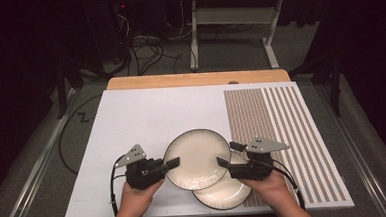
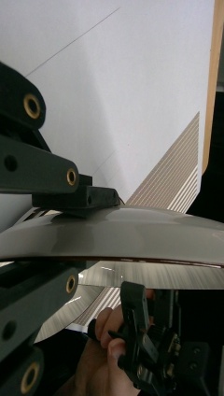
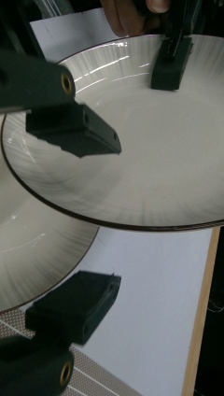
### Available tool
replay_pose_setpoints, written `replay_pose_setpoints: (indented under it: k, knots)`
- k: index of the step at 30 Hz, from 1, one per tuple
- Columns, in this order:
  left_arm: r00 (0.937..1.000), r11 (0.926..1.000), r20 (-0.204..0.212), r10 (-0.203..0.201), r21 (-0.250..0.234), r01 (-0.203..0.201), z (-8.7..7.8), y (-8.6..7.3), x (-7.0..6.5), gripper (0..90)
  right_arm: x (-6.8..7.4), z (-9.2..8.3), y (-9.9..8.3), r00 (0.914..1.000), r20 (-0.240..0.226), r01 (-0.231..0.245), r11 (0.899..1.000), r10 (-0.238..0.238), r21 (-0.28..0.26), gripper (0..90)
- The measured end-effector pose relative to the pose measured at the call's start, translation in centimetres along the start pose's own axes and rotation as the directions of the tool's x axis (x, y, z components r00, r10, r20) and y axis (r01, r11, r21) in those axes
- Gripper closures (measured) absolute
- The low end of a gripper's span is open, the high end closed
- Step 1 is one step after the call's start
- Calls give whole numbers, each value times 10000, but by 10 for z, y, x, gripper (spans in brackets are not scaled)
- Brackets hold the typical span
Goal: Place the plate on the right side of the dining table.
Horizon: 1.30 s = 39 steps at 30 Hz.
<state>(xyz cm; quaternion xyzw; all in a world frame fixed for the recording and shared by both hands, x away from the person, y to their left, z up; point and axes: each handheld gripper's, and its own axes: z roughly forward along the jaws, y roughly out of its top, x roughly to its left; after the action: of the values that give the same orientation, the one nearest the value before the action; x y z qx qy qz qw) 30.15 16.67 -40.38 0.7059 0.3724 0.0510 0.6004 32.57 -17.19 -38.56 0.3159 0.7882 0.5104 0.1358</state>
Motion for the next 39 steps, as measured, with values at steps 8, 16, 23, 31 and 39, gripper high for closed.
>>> replay_pose_setpoints:
  k: [8,16,23,31,39]
  knots:
    - [10000,10000,-50,-6,-16,6,0,0,-1,784,-7,-4,-8,9949,-594,-818,9966,814,-54,648]
    - [10000,10000,-74,-50,-30,49,0,0,-1,785,-8,-3,-8,9850,-895,-1462,9890,1476,224,808]
    - [9999,10000,-68,-83,-19,83,0,0,-1,786,-9,-3,-8,9785,-907,-1832,9827,1851,288,846]
    - [9994,9994,-19,-335,22,335,0,1,-2,794,-10,-4,-6,9698,-984,-2198,9746,2231,426,858]
    - [9993,9993,41,-361,127,361,0,3,-6,801,-8,-10,-3,9707,-879,-2211,9745,2237,382,870]
